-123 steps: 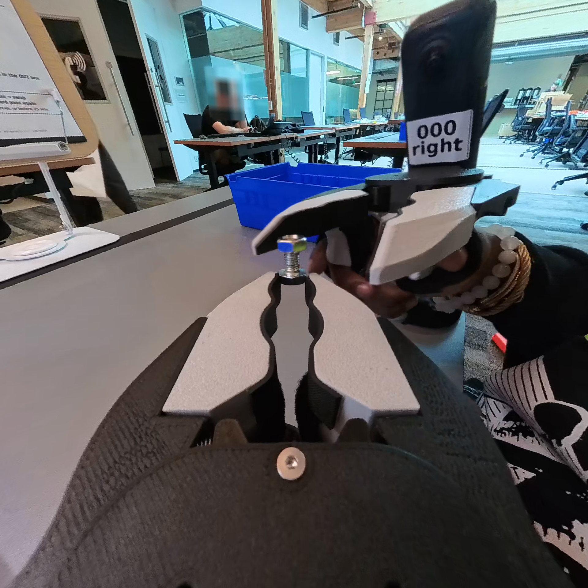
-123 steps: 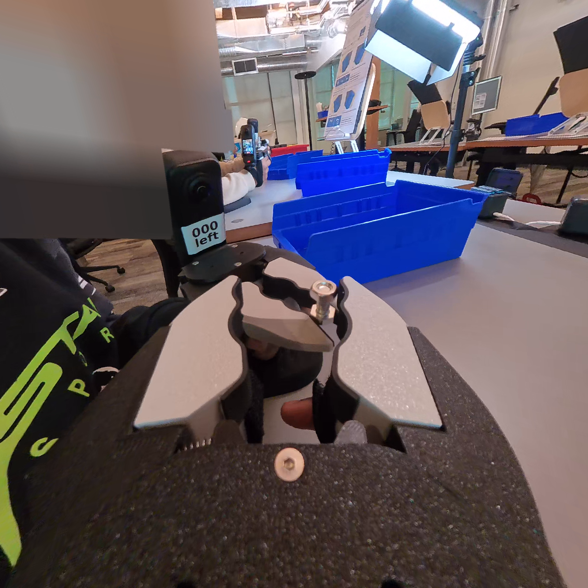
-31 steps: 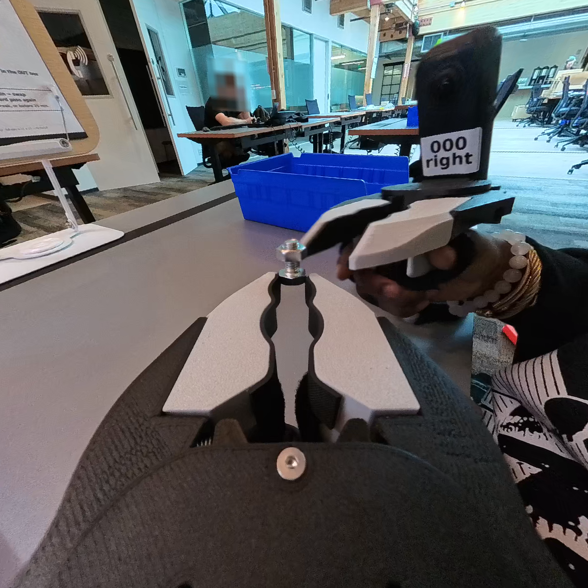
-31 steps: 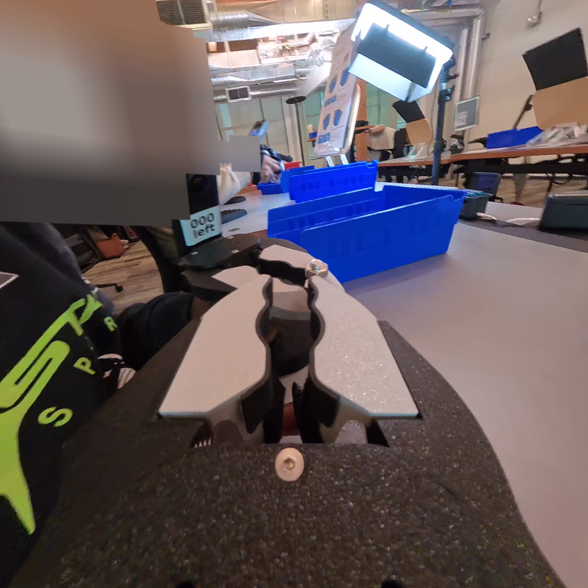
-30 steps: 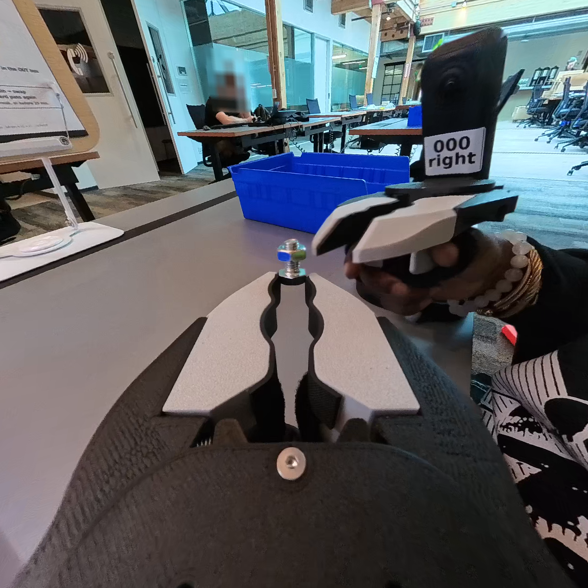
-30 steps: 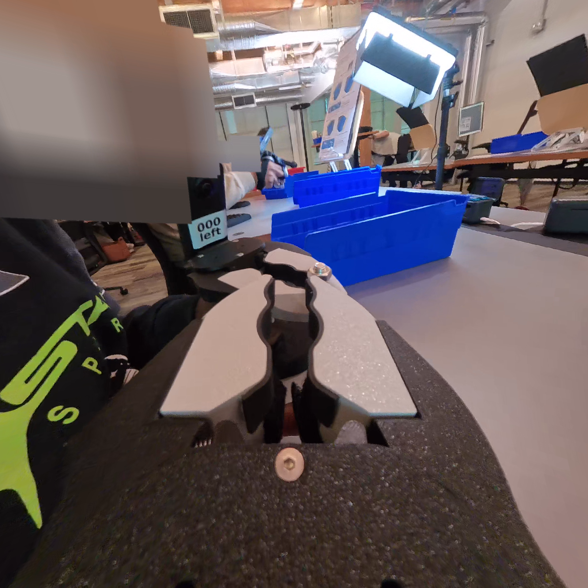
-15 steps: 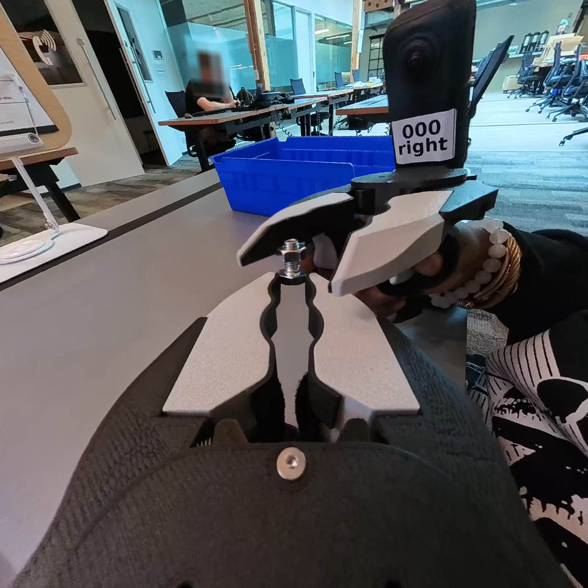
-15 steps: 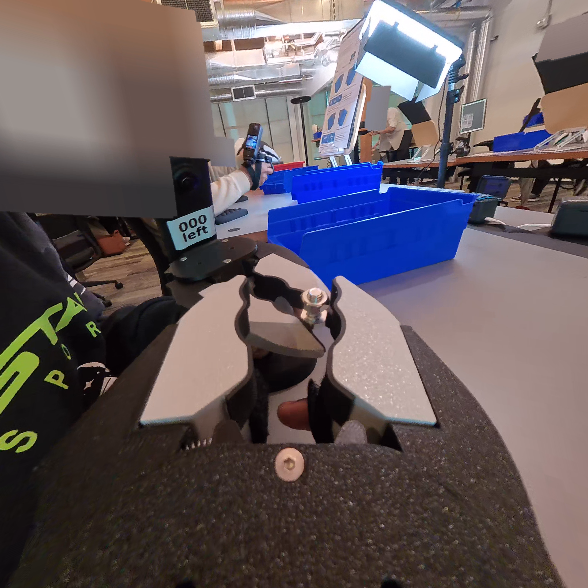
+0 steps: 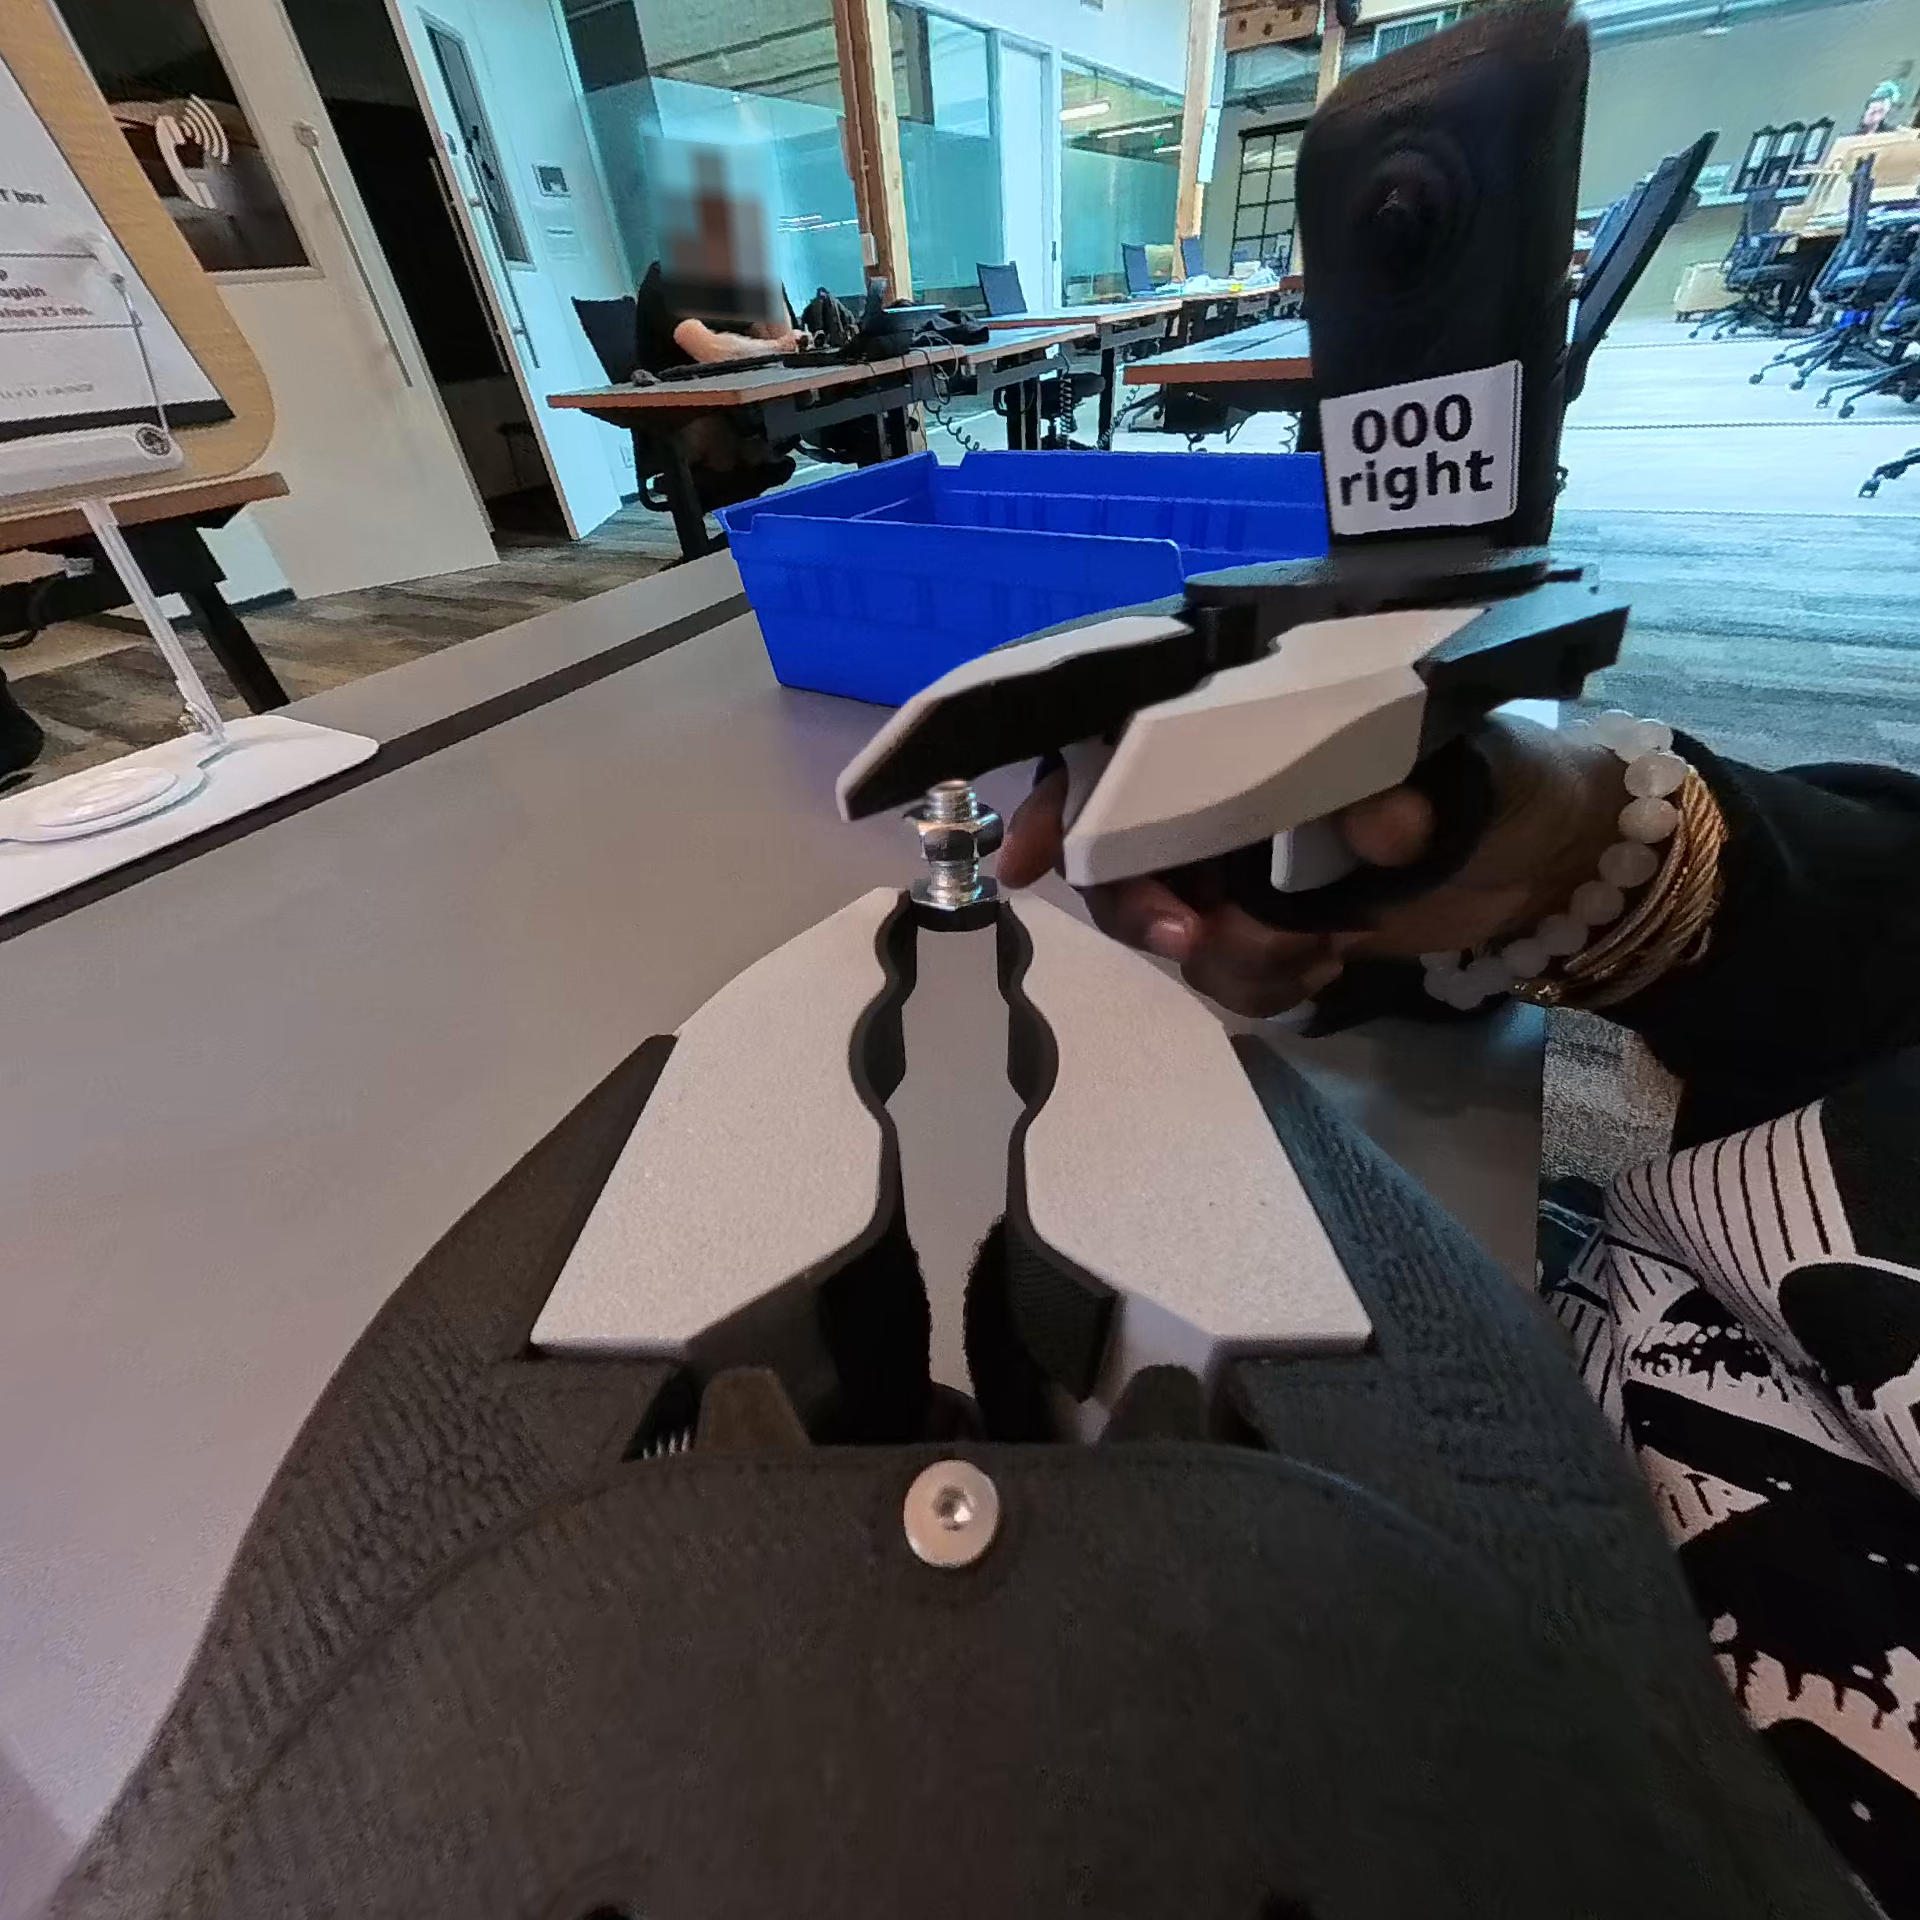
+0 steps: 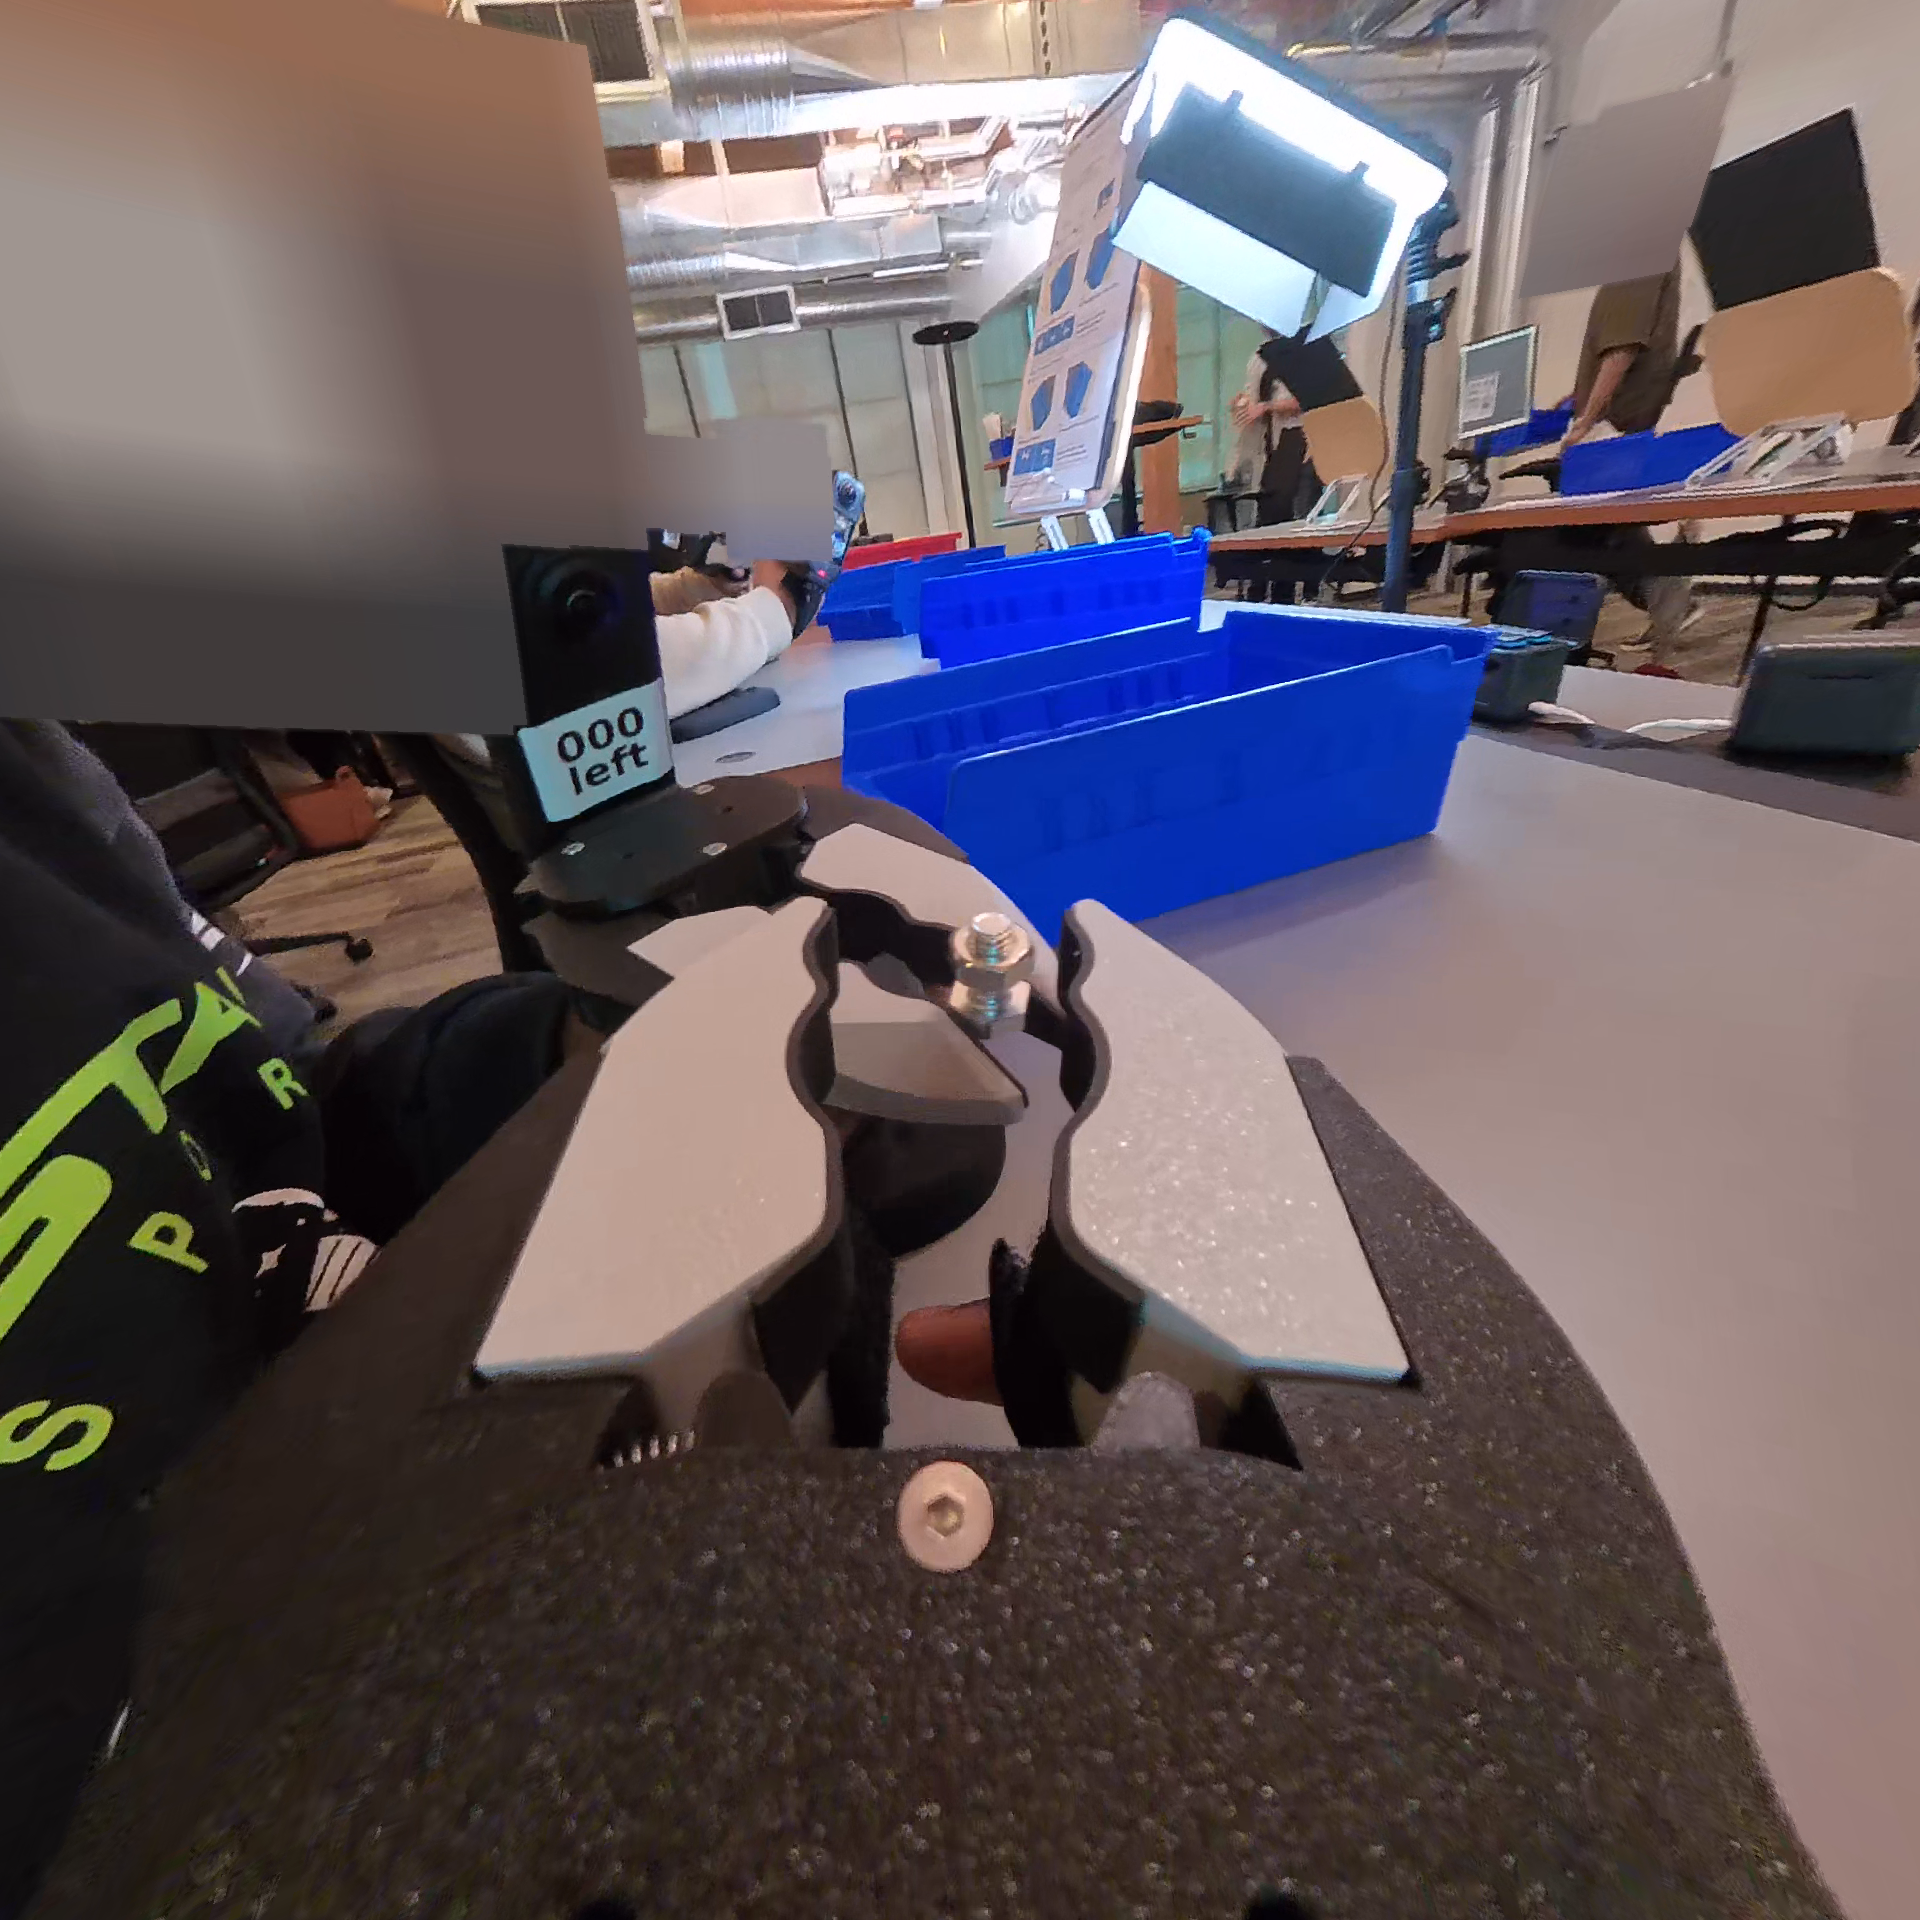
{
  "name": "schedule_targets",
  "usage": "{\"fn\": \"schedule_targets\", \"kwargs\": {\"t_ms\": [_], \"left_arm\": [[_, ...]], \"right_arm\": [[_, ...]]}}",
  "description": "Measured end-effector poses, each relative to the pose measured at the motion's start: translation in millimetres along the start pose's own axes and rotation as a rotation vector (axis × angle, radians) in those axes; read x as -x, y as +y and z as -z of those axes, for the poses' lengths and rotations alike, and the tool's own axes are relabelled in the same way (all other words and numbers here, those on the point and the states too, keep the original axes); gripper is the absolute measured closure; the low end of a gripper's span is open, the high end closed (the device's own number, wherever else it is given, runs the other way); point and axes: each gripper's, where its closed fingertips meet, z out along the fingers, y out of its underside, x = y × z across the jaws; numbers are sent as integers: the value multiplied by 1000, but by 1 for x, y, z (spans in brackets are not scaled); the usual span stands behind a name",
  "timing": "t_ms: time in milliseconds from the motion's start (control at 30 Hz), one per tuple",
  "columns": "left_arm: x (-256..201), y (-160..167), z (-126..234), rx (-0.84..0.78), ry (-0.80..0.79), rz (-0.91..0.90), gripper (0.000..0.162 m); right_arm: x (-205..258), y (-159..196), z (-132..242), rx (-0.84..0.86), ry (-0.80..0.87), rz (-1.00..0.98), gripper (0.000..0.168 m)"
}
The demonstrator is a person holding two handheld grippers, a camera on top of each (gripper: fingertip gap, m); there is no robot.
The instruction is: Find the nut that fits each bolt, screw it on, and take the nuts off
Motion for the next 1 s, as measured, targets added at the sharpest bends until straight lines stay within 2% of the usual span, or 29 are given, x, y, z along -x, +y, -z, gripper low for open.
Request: {"fn": "schedule_targets", "kwargs": {"t_ms": [133, 200, 333, 500, 867, 1000], "left_arm": [[1, 0, 0, -4, -6, 4, 147], [3, -1, 1, -5, -23, 7, 147], [2, 1, -1, 7, -16, 5, 147], [-1, 4, -3, 34, -21, -39, 147], [-5, 4, -4, 33, -13, -74, 146], [-2, 0, -1, 5, -5, -31, 127]], "right_arm": [[0, 2, 6, 43, 11, -1, 142], [3, 0, 15, 57, -15, -5, 159], [-5, -10, 22, 41, 39, 15, 155], [-6, -5, 13, 133, 76, 92, 154], [-6, 0, 17, 205, 80, 127, 161], [-35, -29, 50, 198, 222, 167, 161]]}}
